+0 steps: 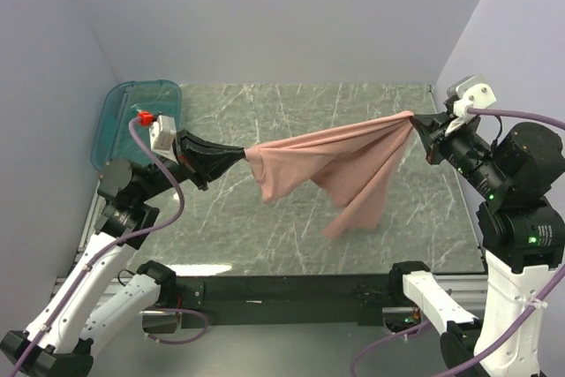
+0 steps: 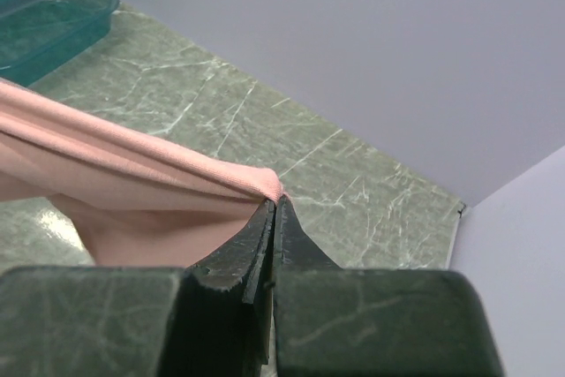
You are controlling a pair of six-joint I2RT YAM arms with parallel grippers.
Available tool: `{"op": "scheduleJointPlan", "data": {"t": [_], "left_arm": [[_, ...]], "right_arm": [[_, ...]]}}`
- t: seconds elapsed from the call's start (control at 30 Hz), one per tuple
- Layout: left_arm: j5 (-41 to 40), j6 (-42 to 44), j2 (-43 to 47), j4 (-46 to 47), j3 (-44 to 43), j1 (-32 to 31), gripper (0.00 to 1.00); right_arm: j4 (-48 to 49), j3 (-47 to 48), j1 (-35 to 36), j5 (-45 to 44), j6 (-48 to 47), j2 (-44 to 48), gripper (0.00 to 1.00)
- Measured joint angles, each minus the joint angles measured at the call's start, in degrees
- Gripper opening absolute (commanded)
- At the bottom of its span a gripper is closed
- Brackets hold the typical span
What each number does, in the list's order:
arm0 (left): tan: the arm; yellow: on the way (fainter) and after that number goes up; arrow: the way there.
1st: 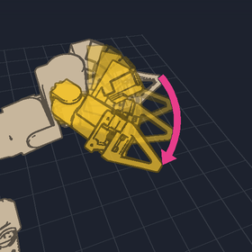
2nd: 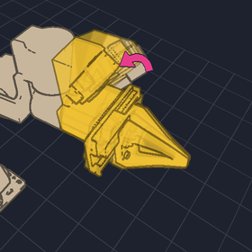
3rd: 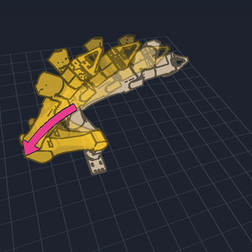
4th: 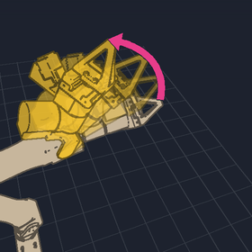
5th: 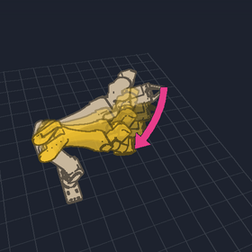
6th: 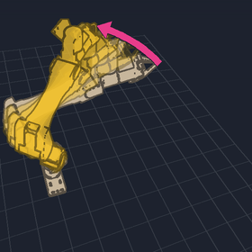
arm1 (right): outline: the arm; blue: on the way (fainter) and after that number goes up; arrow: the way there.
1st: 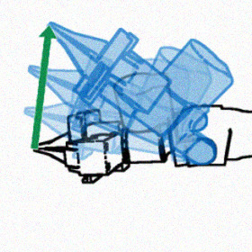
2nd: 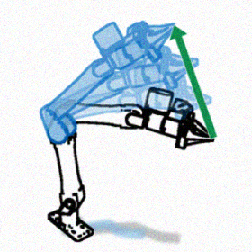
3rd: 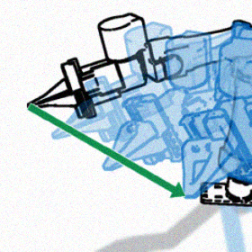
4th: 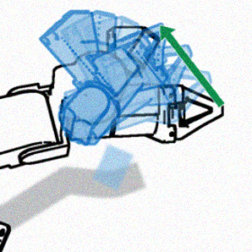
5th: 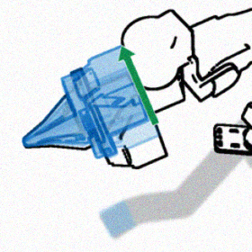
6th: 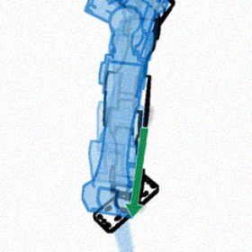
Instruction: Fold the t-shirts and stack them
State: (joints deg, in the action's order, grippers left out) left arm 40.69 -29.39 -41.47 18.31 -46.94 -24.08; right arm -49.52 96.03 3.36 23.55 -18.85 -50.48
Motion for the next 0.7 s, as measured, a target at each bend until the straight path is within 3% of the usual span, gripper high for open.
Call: {"op": "scheduleJointPlan", "data": {"t": [0.33,0.6,0.7], "left_arm": [[-1.6,-3.0,0.3,-1.7,4.5,0.0,0.0],[-14.9,-11.6,0.1,-4.5,10.1,0.1,0.0],[-21.2,-15.6,-5.3,-5.2,8.9,0.7,0.0]], "right_arm": [[0.8,-4.0,-0.2,2.9,0.0,0.3,0.0],[6.9,-7.5,0.2,6.4,3.6,-9.9,0.0],[10.0,-4.6,2.7,3.5,5.6,-21.4,0.17]]}}
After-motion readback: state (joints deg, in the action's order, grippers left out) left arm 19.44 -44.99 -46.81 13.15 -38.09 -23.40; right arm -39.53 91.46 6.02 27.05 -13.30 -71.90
